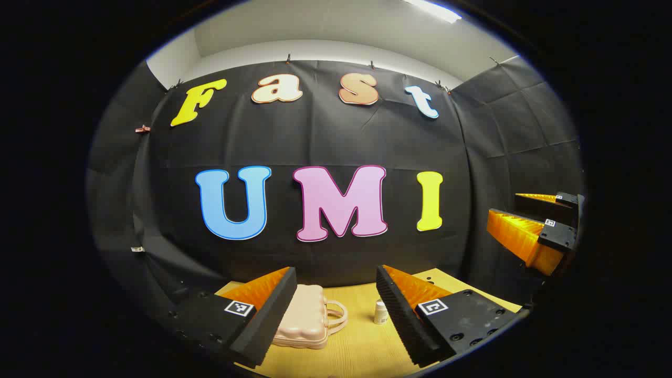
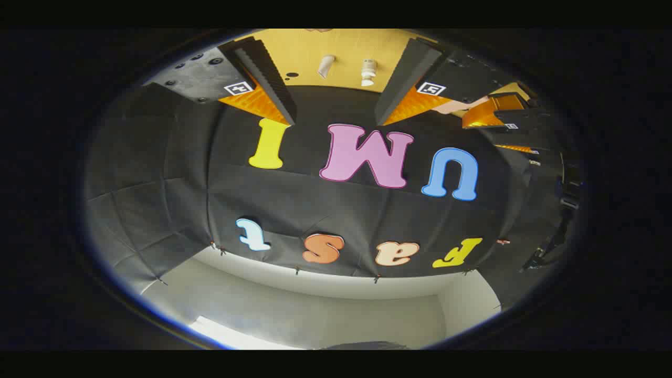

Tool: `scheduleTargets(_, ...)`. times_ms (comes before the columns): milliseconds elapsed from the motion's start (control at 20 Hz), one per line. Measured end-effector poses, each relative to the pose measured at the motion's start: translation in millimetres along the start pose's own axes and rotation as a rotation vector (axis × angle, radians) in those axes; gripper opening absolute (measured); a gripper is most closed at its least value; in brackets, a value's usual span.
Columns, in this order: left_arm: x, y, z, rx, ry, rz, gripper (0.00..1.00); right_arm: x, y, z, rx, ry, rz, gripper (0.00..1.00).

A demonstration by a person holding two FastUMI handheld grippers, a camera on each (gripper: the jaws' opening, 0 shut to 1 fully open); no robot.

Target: First open the suitcase, pack the skin care products into it, and then close the suitcase.

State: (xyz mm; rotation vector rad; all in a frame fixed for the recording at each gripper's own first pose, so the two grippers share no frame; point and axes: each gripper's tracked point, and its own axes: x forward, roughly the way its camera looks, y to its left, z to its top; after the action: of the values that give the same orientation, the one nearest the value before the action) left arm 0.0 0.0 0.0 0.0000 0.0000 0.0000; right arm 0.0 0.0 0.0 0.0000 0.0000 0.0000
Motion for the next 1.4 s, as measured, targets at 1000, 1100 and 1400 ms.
scheduleTargets(1000, 31, -6, -44, 0.037, 0.134, -0.055, 0.98, 19, -6, -26, -0.031, 0.064, -0.027, 0.96)
scheduleTargets(1100, 47, -13, -56, 0.041, 0.167, -0.093, 0.98, 23, -10, -34, -0.044, 0.082, -0.04, 0.96)
scheduleTargets(1400, 122, -26, -111, -0.003, 0.323, -0.167, 0.97, 38, -22, -66, -0.049, 0.126, -0.041, 0.96)
